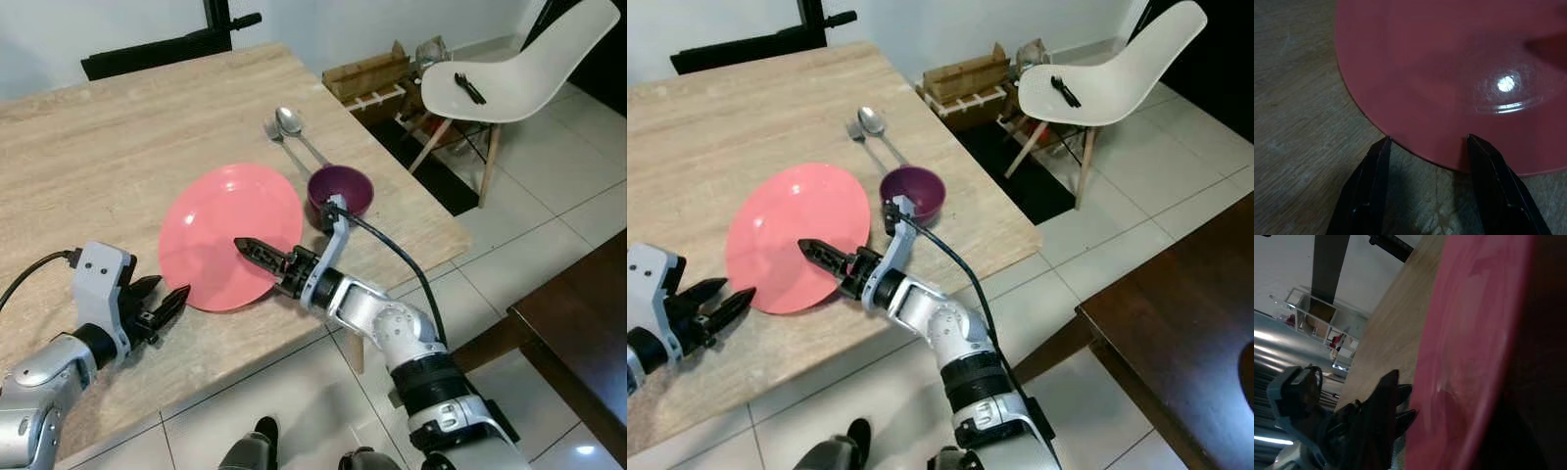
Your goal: Setting the table
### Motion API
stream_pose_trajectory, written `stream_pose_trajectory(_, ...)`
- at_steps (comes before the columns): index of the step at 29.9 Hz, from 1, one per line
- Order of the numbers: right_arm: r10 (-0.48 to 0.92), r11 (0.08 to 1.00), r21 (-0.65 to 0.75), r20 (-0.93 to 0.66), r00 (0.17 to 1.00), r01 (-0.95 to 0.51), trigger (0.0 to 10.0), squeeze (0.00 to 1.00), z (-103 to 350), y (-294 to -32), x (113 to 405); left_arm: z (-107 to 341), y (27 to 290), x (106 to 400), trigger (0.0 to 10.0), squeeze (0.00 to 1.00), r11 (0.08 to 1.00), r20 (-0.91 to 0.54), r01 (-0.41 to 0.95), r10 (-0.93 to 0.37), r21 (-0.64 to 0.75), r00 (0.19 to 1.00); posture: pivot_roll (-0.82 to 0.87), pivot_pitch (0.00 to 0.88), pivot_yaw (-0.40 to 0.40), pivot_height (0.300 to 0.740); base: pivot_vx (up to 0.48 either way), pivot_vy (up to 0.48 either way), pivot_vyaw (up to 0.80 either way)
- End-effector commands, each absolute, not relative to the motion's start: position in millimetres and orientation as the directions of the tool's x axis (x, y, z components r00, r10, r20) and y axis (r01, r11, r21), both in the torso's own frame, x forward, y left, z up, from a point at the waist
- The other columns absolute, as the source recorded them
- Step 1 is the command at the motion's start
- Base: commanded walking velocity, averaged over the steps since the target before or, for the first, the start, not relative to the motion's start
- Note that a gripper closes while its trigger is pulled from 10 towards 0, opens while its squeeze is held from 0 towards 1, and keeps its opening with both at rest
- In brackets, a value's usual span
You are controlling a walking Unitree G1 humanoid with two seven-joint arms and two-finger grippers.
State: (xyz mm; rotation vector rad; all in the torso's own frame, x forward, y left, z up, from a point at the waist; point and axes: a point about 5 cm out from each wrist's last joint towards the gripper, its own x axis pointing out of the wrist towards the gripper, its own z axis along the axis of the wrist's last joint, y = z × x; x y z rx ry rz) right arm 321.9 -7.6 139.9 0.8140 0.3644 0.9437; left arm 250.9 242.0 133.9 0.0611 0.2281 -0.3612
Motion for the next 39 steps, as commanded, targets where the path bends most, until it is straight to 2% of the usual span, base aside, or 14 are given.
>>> stream_pose_trajectory(1, 0.826, 0.328, 0.748, 0.069, 0.56, -0.577, 0.0, 0.0, 137.1, -4.5, 323.9, 123.8, 245.0, 246.2, 10.0, 0.0, 0.939, -0.288, 0.345, -0.33, 0.002, 0.899, 0.09, 0.115, 0.007, 0.74, 0.0, 0.0, 0.0)
stream_pose_trajectory(16, 0.799, 0.292, 0.74, 0.159, 0.58, -0.605, 0.0, 0.0, 141.6, -7.9, 330.1, 138.9, 247.7, 253.8, 10.0, 0.0, 0.94, -0.24, 0.342, -0.333, -0.002, 0.912, 0.09, 0.102, 0.01, 0.74, 0.0, 0.0, 0.0)
stream_pose_trajectory(20, 0.794, 0.279, 0.74, 0.18, 0.58, -0.612, 0.0, 0.0, 144.7, -9.1, 329.5, 174.3, 248.3, 259.6, 10.0, 0.0, 0.93, -0.122, 0.367, -0.364, 0.003, 0.923, 0.09, 0.102, 0.009, 0.74, 0.0, 0.0, 0.0)
stream_pose_trajectory(23, 0.777, 0.271, 0.734, 0.215, 0.591, -0.623, 0.0, 0.0, 153.1, -11.1, 331.1, 244.2, 244.6, 261.0, 10.0, 0.0, 0.888, 0.081, 0.459, -0.461, 0.043, 0.884, 0.09, 0.101, 0.005, 0.74, 0.0, 0.0, 0.0)
stream_pose_trajectory(24, 0.771, 0.261, 0.726, 0.24, 0.589, -0.637, 0.3, 0.0, 158.7, -11.6, 331.3, 267.6, 242.4, 258.6, 10.0, 0.0, 0.866, 0.134, 0.493, -0.499, 0.079, 0.856, 0.1, 0.098, 0.006, 0.74, 0.0, 0.0, 0.0)
stream_pose_trajectory(25, 0.767, 0.251, 0.719, 0.261, 0.587, -0.648, 4.7, 0.0, 163.8, -11.9, 331.3, 282.5, 241.1, 256.0, 10.0, 0.0, 0.85, 0.16, 0.516, -0.527, 0.108, 0.835, 0.1, 0.098, 0.006, 0.74, 0.0, 0.0, 0.0)
stream_pose_trajectory(26, 0.758, 0.243, 0.709, 0.287, 0.585, -0.662, 10.0, 0.0, 170.6, -12.2, 331.6, 296.1, 240.4, 252.8, 10.0, 0.0, 0.834, 0.177, 0.532, -0.552, 0.149, 0.815, 0.1, 0.098, 0.006, 0.74, 0.0, 0.0, 0.0)
stream_pose_trajectory(30, 0.713, 0.21, 0.655, 0.405, 0.573, -0.726, 10.0, 0.0, 204.1, -15.0, 332.3, 327.5, 245.1, 244.8, 10.0, 0.0, 0.805, 0.204, 0.541, -0.587, 0.243, 0.783, 0.11, 0.093, 0.017, 0.74, 0.0, 0.0, 0.0)
stream_pose_trajectory(34, 0.642, 0.178, 0.558, 0.559, 0.525, -0.811, 10.0, 0.0, 254.4, -20.9, 331.8, 349.6, 241.4, 244.1, 10.0, 0.0, 0.815, 0.278, 0.515, -0.576, 0.264, 0.769, 0.1, 0.086, 0.018, 0.74, 0.0, 0.0, 0.0)
stream_pose_trajectory(37, 0.612, 0.192, 0.517, 0.602, 0.513, -0.834, 10.0, 0.0, 271.7, -24.2, 332.4, 349.6, 236.7, 246.3, 10.0, 0.0, 0.825, 0.289, 0.505, -0.563, 0.255, 0.774, 0.1, 0.082, 0.016, 0.74, 0.0, 0.0, 0.0)
stream_pose_trajectory(38, 0.582, 0.257, 0.469, 0.623, 0.523, -0.845, 10.0, 0.0, 286.9, -30.7, 334.8, 347.9, 232.1, 250.3, 10.0, 0.0, 0.843, 0.304, 0.48, -0.536, 0.242, 0.787, 0.1, 0.077, 0.014, 0.74, 0.0, 0.0, 0.0)
stream_pose_trajectory(39, 0.582, 0.257, 0.469, 0.623, 0.523, -0.845, 10.0, 0.0, 286.9, -30.7, 334.8, 347.9, 232.1, 250.3, 10.0, 0.0, 0.843, 0.304, 0.48, -0.536, 0.242, 0.787, 0.1, 0.077, 0.014, 0.74, 0.0, 0.0, 0.0)
